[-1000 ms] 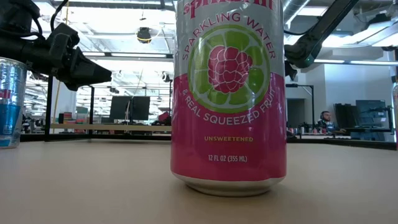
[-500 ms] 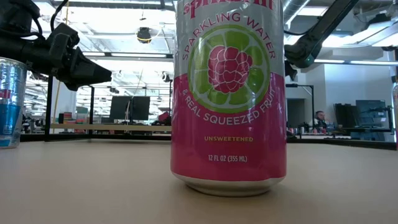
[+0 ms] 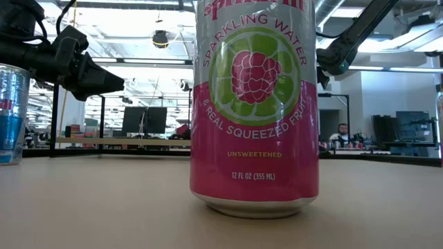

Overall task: Place canned beverage on shelf
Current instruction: Put the top red-silver soda can on the shelf

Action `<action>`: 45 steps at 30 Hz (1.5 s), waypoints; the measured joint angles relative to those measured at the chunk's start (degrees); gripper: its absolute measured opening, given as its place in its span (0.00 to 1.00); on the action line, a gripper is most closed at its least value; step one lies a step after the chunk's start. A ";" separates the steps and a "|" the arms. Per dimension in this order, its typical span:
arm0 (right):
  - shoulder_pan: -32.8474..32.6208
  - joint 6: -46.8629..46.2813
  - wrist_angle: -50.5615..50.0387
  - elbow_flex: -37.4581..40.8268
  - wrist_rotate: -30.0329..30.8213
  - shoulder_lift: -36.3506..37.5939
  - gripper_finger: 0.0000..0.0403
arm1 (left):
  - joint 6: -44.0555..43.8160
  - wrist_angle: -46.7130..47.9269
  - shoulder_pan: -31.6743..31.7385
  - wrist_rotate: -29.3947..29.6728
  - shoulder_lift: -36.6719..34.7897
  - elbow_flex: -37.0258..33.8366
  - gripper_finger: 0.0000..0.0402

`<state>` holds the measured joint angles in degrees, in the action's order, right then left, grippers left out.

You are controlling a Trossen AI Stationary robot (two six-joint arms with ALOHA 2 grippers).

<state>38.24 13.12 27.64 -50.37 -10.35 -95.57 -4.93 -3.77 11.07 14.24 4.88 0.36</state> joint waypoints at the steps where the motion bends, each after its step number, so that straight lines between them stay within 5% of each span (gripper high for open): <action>1: -0.02 -0.01 0.01 0.00 0.00 0.00 0.74 | 0.00 0.00 0.00 0.02 0.00 0.00 0.39; 12: -0.03 -0.38 0.35 0.00 0.69 0.00 0.81 | 0.02 0.00 -0.01 0.04 -0.01 0.02 0.39; 20: -1.55 -0.84 0.09 0.00 10.27 0.00 0.98 | 0.02 -0.02 -0.01 0.06 0.00 0.02 0.39; 45: 0.22 0.29 -4.99 0.00 2.43 -0.09 0.99 | 0.71 -0.02 0.00 0.09 0.00 0.01 0.39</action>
<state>38.46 13.41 22.65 -50.37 -7.92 -95.66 -4.22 -3.79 11.07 14.33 4.89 0.37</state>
